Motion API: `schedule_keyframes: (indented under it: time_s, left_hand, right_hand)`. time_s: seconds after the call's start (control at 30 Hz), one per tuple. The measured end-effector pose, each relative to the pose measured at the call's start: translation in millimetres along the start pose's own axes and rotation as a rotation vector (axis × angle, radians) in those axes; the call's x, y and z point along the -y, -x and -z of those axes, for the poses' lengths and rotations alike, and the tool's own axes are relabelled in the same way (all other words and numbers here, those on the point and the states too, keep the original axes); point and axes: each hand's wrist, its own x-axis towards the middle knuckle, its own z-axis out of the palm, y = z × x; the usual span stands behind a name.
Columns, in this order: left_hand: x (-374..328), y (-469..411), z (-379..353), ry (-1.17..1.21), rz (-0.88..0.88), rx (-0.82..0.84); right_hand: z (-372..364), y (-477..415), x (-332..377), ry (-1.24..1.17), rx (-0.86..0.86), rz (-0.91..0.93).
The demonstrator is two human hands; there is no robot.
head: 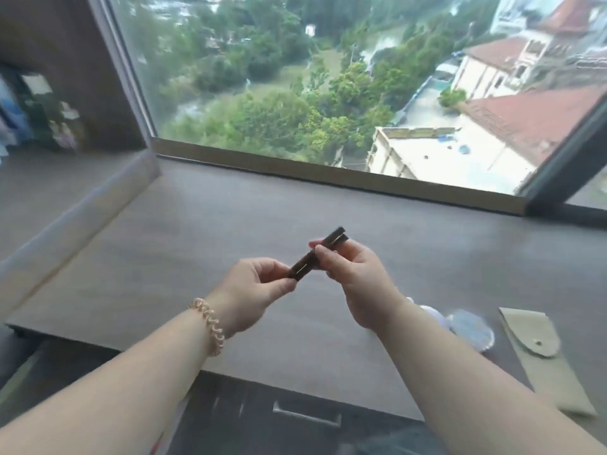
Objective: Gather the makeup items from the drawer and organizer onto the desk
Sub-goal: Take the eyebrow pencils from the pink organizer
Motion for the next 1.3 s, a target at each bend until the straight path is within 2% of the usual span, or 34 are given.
schedule_keyframes:
  time_s: [0.07, 0.2, 0.33, 0.43, 0.53, 0.63, 0.7, 0.8, 0.87, 0.97, 1.07, 1.3]
  left_hand:
    - [-15.9, -10.9, -55.6, -0.065, -0.001, 0.125]
    - [-42.6, -32.4, -147.9, -0.116, -0.022, 0.268]
    - [-63.3, -47.7, -233.8, -0.110, -0.039, 0.298]
    - [-66.5, -58.1, -282.8, -0.087, -0.031, 0.215]
    - [-62.7, -65.1, -311.8, -0.143, -0.037, 0.098]
    - [-50.9, -65.0, -326.3, -0.285, -0.071, 0.110]
    - [-38.5, -62.8, -333.4, -0.480, -0.139, 0.156]
    - [-22.6, -59.7, -341.2, -0.757, -0.248, 0.247]
    - [-15.2, -59.1, -343.1, -0.799, -0.296, 0.274]
    - [-3.9, -62.2, -341.9, -0.825, -0.344, 0.283]
    - [2.1, -66.6, -342.5, -0.784, -0.385, 0.251]
    - [8.0, -63.7, -350.1, -0.762, -0.510, 0.228]
  right_hand:
    - [61.1, 30.7, -9.2, -0.052, -0.078, -0.026]
    - [156.7, 76.2, -22.6, -0.138, -0.242, -0.059]
    - [234.6, 107.7, -31.1, -0.205, -0.348, -0.030]
    - [278.6, 119.0, -44.9, -0.181, -0.468, 0.042]
    - [313.0, 122.9, -63.5, -0.056, -0.599, 0.055]
    - [327.5, 120.9, -85.7, 0.206, -0.678, 0.055]
    - [327.5, 119.1, -98.6, 0.431, -0.707, 0.120]
    - [331.9, 114.9, -121.2, 0.837, -0.652, 0.270]
    - [335.8, 112.4, -138.1, 1.012, -0.536, 0.340]
    - [336.5, 111.5, -155.5, 1.203, -0.452, 0.374]
    - [338.3, 110.3, -165.2, 1.318, -0.356, 0.392]
    - [343.2, 106.4, -165.3, 1.414, -0.221, 0.273]
